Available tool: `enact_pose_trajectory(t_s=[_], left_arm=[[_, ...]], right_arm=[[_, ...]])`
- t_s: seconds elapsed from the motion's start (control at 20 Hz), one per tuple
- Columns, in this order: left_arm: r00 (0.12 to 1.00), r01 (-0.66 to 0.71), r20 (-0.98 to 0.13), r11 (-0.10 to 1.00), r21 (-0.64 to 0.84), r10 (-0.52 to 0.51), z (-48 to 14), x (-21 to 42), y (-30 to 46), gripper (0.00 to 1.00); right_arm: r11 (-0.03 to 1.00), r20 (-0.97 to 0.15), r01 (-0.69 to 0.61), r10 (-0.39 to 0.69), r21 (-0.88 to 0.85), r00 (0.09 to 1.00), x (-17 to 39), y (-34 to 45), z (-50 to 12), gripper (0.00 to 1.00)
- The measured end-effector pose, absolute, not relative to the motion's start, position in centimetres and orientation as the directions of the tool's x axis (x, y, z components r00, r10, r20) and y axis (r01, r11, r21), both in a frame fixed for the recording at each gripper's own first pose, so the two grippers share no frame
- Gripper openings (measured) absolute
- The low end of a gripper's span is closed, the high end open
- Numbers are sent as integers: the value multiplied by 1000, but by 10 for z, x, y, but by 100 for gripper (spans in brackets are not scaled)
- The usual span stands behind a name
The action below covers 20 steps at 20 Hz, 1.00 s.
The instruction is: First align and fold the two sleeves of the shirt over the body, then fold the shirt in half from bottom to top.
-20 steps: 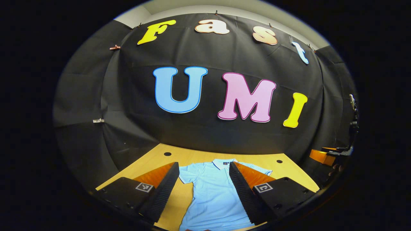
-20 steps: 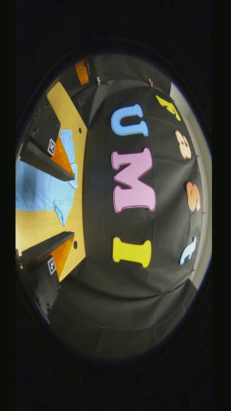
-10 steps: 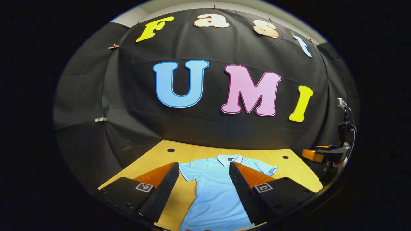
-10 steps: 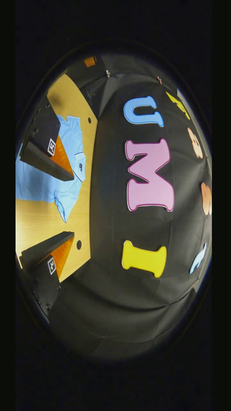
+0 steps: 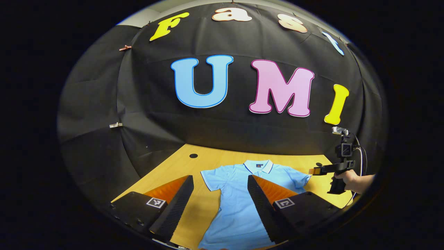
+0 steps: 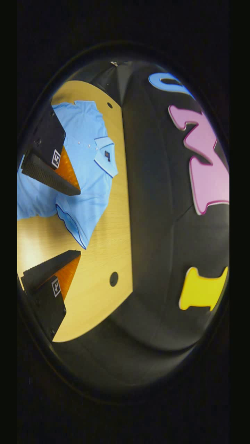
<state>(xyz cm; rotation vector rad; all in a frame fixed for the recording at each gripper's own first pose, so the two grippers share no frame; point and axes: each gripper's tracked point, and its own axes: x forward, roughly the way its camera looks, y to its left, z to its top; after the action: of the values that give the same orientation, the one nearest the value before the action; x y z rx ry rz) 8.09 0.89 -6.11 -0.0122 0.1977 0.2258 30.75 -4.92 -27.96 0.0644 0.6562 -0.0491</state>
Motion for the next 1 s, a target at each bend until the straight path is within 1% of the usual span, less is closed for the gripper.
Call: enact_pose_trajectory(t_s=[0.15, 0.2, 0.25, 0.35, 0.4, 0.5, 0.55, 0.6, 0.65, 0.7, 0.75, 0.8, 0.9, 0.95, 1.0], left_arm=[[945, -250, -217, 968, 3, 245, -67, 85, 19, 98], [942, -257, -224, 966, 1, 251, -70, 87, 21, 98], [940, -263, -227, 965, -2, 256, -71, 88, 24, 98], [938, -268, -231, 963, -6, 260, -72, 92, 26, 98], [939, -267, -228, 964, -5, 259, -69, 94, 27, 98], [942, -260, -218, 966, 7, 255, -66, 99, 26, 98], [943, -258, -213, 966, 16, 256, -64, 101, 26, 98], [945, -255, -207, 967, 27, 255, -64, 100, 25, 98], [947, -245, -205, 969, 33, 247, -64, 102, 23, 98], [949, -236, -206, 971, 39, 239, -66, 103, 20, 98], [949, -231, -210, 972, 42, 234, -68, 104, 18, 98], [949, -225, -216, 973, 43, 229, -71, 104, 17, 98], [947, -222, -227, 974, 45, 226, -78, 103, 15, 98], [946, -217, -234, 975, 48, 223, -81, 103, 14, 98], [946, -211, -239, 976, 56, 219, -84, 101, 13, 98]], right_arm=[[988, -668, 141, -59, 69, 742, 324, -54, -314, 98], [985, -673, 160, -76, 63, 735, 329, -58, -320, 92], [982, -679, 179, -96, 52, 728, 332, -61, -326, 91], [978, -698, 203, -108, 54, 708, 335, -62, -338, 91], [976, -710, 210, -110, 55, 696, 334, -62, -343, 95], [975, -735, 216, -108, 53, 670, 331, -61, -355, 92], [977, -719, 213, -125, 33, 684, 332, -64, -352, 84], [978, -727, 205, -118, 32, 676, 331, -62, -356, 78], [979, -714, 205, -137, 9, 686, 332, -63, -353, 77], [981, -716, 193, -136, -2, 685, 332, -62, -356, 74], [982, -702, 187, -134, -1, 699, 335, -61, -353, 59], [983, -706, 184, -130, 0, 696, 335, -58, -356, 52], [982, -702, 188, -126, 12, 701, 338, -56, -355, 12], [983, -695, 184, -123, 13, 709, 341, -56, -353, 2], [986, -692, 164, -104, 22, 714, 340, -52, -353, 12]])
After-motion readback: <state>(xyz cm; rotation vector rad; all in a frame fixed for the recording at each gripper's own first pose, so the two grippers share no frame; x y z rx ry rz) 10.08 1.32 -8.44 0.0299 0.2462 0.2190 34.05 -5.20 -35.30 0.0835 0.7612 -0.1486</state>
